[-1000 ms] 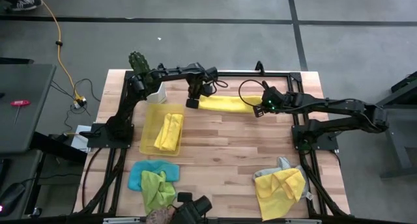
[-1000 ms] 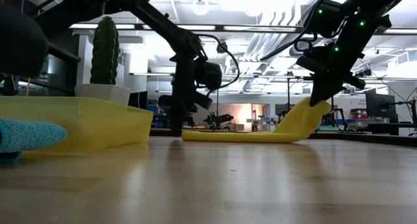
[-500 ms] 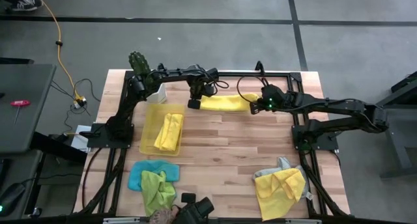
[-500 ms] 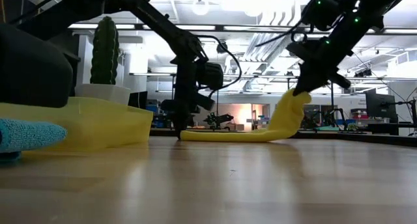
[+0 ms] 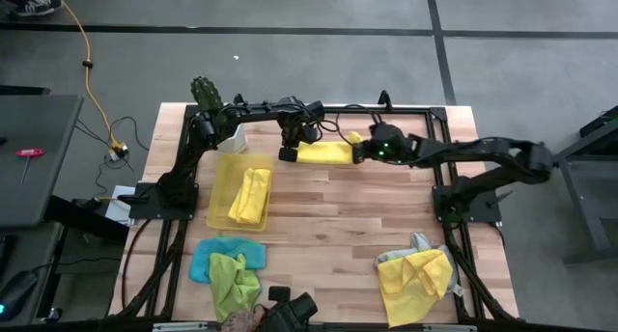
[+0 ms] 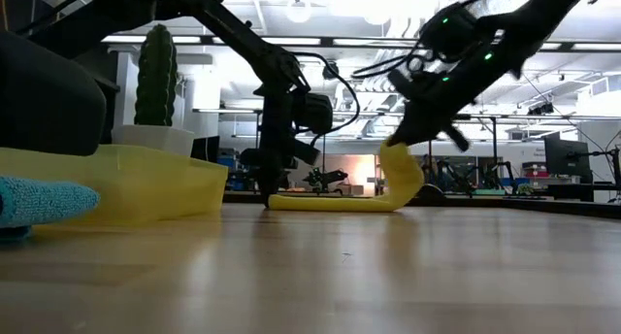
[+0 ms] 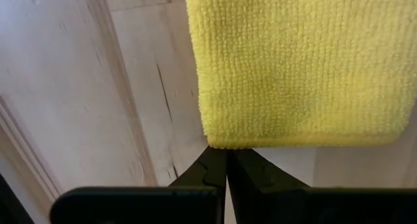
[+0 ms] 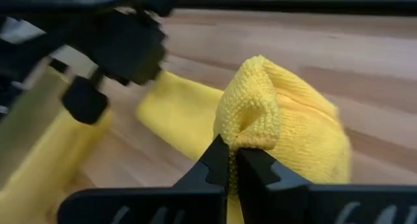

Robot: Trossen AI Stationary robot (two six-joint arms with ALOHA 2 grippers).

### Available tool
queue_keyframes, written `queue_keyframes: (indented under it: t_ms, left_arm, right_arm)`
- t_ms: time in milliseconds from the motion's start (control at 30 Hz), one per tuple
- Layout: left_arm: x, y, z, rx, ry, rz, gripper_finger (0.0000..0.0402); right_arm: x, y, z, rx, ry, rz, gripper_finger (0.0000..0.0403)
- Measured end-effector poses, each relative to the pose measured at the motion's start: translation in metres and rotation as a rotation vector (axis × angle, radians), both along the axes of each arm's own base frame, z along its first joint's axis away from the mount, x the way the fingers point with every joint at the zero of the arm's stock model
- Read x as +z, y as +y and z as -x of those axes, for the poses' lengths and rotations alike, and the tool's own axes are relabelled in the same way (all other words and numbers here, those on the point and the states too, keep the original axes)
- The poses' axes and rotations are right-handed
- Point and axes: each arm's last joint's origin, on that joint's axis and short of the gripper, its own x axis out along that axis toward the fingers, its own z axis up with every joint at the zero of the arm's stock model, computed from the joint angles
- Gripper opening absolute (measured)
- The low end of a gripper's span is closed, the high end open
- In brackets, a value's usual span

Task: Fold microfiber towels
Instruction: Fold the top yellow microfiber towel

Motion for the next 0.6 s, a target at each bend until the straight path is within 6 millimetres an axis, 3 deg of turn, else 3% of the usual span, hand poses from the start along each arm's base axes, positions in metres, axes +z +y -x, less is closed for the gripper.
queue_keyframes:
  t_ms: [300,600]
  left_arm:
    - [0.0,0.0,0.0,0.001,0.0,0.001,0.0]
    - [0.0,0.0,0.0,0.008,-0.001,0.001,0.0]
  right_arm:
    - [-0.039,-0.011,-0.032,0.03,-0.104,-0.018,0.0]
    - [-0.058,-0.019,-0.053,0.038,-0.218,-0.035,0.0]
